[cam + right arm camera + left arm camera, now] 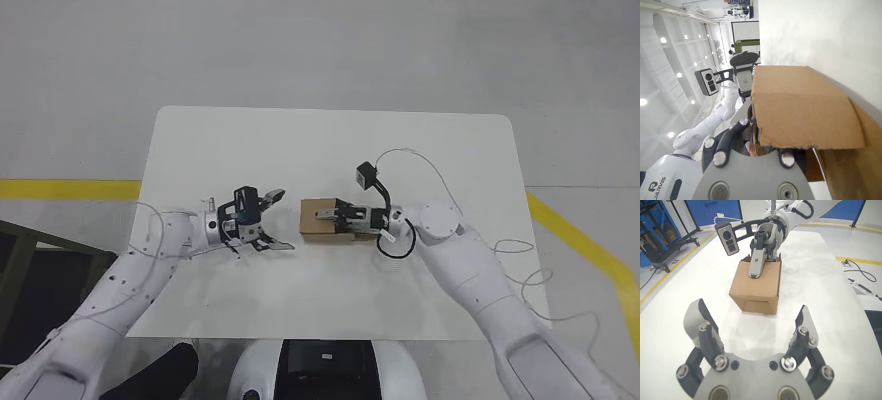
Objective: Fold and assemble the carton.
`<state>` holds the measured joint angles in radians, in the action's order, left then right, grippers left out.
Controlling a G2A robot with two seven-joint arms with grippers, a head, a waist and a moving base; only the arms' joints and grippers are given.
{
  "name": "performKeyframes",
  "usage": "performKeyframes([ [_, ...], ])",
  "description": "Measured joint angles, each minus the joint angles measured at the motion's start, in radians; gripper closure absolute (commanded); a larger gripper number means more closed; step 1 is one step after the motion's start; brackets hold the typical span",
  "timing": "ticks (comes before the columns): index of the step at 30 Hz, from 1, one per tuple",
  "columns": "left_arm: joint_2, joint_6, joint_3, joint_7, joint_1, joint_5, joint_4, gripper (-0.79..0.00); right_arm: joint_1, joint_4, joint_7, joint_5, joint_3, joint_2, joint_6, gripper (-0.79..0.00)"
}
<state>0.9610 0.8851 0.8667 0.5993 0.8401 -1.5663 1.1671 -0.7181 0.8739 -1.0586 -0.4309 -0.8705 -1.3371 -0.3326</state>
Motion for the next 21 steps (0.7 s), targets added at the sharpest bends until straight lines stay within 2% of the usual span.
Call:
performKeyframes([
  [1,0.003,-0.005,-0.006,-0.001,-0.004,0.0,-0.005,-0.785,0.0,0.0,0.0,0.004,0.001,-0.001,0.0,-0.246],
  [2,0.007,-0.009,-0.011,-0.001,-0.007,0.0,-0.01,-0.785,0.0,0.0,0.0,0.007,0.002,-0.001,0.0,-0.265],
  [5,0.017,-0.022,-0.028,-0.003,-0.019,0.0,-0.026,-0.785,-0.002,0.007,0.002,0.017,0.003,-0.002,0.004,-0.388],
  [7,0.025,-0.029,-0.038,-0.006,-0.027,0.0,-0.037,-0.785,-0.004,0.015,0.0,0.021,0.0,-0.002,0.005,-0.785],
  [14,0.046,-0.047,-0.068,-0.005,-0.048,-0.005,-0.065,-0.785,-0.032,0.086,-0.001,0.045,-0.034,0.014,0.007,-0.785],
  [21,0.063,-0.035,-0.095,0.029,-0.082,-0.031,-0.098,-0.785,-0.108,0.253,-0.008,0.104,-0.121,0.056,0.056,-0.785],
])
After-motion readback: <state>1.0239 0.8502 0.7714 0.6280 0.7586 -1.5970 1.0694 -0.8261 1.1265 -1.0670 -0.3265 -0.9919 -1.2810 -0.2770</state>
